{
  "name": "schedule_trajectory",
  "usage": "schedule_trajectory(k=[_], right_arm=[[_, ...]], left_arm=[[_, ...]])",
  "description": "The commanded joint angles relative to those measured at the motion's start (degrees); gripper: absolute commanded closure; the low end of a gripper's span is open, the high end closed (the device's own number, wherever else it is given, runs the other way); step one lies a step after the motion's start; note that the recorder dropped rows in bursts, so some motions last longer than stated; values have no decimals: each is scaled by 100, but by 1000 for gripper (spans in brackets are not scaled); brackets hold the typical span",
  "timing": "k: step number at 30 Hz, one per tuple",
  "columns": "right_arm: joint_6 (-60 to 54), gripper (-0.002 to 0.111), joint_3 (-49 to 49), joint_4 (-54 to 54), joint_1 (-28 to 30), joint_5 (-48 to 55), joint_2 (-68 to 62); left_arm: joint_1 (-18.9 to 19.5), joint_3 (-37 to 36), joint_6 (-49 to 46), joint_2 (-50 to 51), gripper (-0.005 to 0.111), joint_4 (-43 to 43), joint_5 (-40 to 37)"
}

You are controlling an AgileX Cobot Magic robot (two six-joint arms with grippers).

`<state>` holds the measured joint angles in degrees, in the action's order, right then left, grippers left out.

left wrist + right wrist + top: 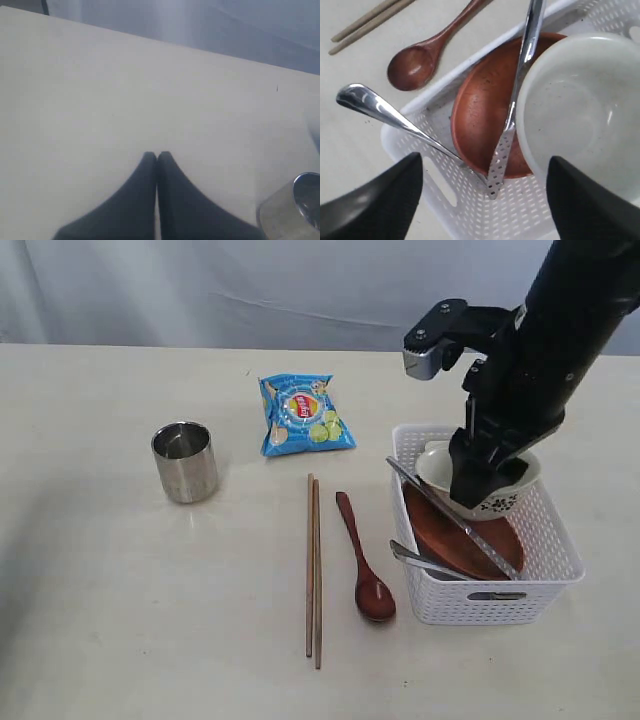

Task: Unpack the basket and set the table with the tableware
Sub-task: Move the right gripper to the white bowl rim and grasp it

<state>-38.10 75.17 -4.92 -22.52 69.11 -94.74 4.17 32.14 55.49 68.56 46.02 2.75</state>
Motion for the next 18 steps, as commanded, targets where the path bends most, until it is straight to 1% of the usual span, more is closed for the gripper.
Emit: schedule_trajectory(k=[1, 7, 11, 15, 18], right_arm=[[-139, 40, -21, 692, -33, -150, 24], [-139, 40, -21, 1321, -33, -137, -218], [-318, 40, -21, 1348, -33, -137, -465], [-341, 40, -21, 1348, -33, -528, -732], [-341, 41, -21, 1403, -33, -611, -903]], left_arm=[[28, -35, 17, -47, 107, 25, 3], [28, -35, 17, -47, 107, 25, 3], [28, -35, 17, -47, 107, 25, 3], [28, -35, 17, -47, 107, 25, 3], [28, -35, 17, -47, 107, 25, 3]])
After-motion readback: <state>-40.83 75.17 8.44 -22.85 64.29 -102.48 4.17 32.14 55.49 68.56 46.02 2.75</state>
